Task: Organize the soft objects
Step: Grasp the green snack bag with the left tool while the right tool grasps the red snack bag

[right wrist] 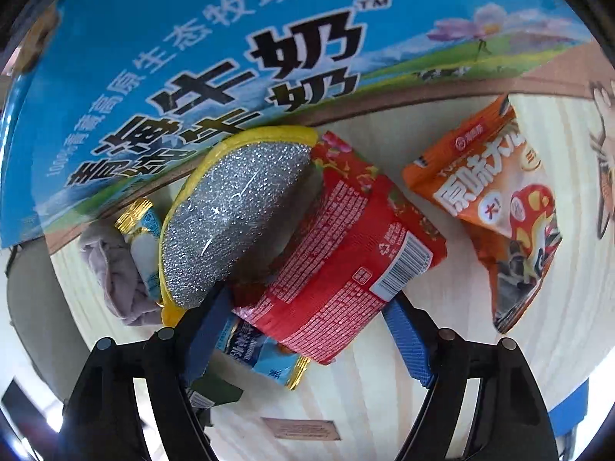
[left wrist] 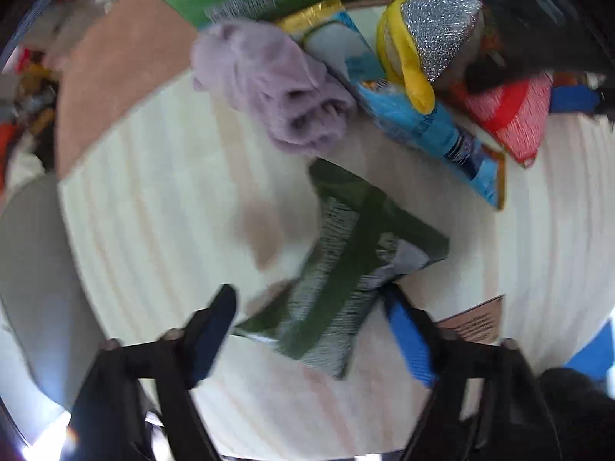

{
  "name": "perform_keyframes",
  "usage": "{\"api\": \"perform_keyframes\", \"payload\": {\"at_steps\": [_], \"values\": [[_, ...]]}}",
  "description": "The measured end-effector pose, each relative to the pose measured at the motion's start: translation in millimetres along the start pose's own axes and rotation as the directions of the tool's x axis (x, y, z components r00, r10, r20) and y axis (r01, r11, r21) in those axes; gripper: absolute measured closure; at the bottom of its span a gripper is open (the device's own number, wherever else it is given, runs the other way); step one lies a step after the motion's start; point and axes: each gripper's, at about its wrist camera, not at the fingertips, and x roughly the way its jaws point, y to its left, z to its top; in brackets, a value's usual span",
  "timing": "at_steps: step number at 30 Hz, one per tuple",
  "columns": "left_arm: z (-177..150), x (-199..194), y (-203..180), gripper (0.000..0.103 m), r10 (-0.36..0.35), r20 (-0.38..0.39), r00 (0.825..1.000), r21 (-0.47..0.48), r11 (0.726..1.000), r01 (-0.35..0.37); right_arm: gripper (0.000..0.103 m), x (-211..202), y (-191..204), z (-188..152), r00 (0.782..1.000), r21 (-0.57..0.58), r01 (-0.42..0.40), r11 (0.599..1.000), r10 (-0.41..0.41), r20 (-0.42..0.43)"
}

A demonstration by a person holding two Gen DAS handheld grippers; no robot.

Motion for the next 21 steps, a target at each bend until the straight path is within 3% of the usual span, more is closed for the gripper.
{"api": "perform_keyframes", "payload": {"at_steps": [2, 4, 8, 10, 13, 16, 21], "values": [[4.3, 4.4, 7.1, 0.048, -0.065, -0.033, 0.997, -0.081, 0.995, 0.062, 0.030, -1.4, 3.2, -7.6, 0.999, -0.073, 0.045, 0.996, -0.045, 0.007], [6.7, 8.5, 16.7, 0.048, -0.126, -0.050, 0.991, -0.174, 0.978, 0.115, 0.035, -2.8, 1.0, -18.2, 0.998, -0.144, 0.069, 0.987, -0.070, -0.005], [1.8, 21.7, 42.6, 0.048, -0.329, -0.035, 0.944, -0.415, 0.864, 0.286, 0.040, -1.4, -7.7, -44.9, 0.991, -0.278, 0.115, 0.954, -0.128, -0.029], [-2.3, 25.3, 47.1, 0.048, -0.375, -0.015, 0.927, -0.472, 0.820, 0.324, 0.043, 1.3, -14.3, -62.1, 0.986, -0.340, 0.134, 0.931, -0.160, -0.048], [-6.3, 23.2, 39.6, 0.047, -0.387, -0.006, 0.922, -0.464, 0.818, 0.340, 0.043, 1.1, -23.8, -74.6, 0.986, -0.347, 0.121, 0.930, -0.154, -0.069], [-8.4, 24.1, 28.7, 0.047, -0.389, -0.013, 0.921, -0.441, 0.829, 0.344, 0.040, 0.5, -37.2, -71.1, 0.990, -0.274, 0.074, 0.959, -0.103, -0.093], [-12.0, 25.4, 4.5, 0.048, -0.333, -0.023, 0.943, -0.436, 0.852, 0.291, 0.038, 3.5, -56.0, -56.3, 0.995, -0.130, 0.032, 0.991, -0.044, -0.092]]}}
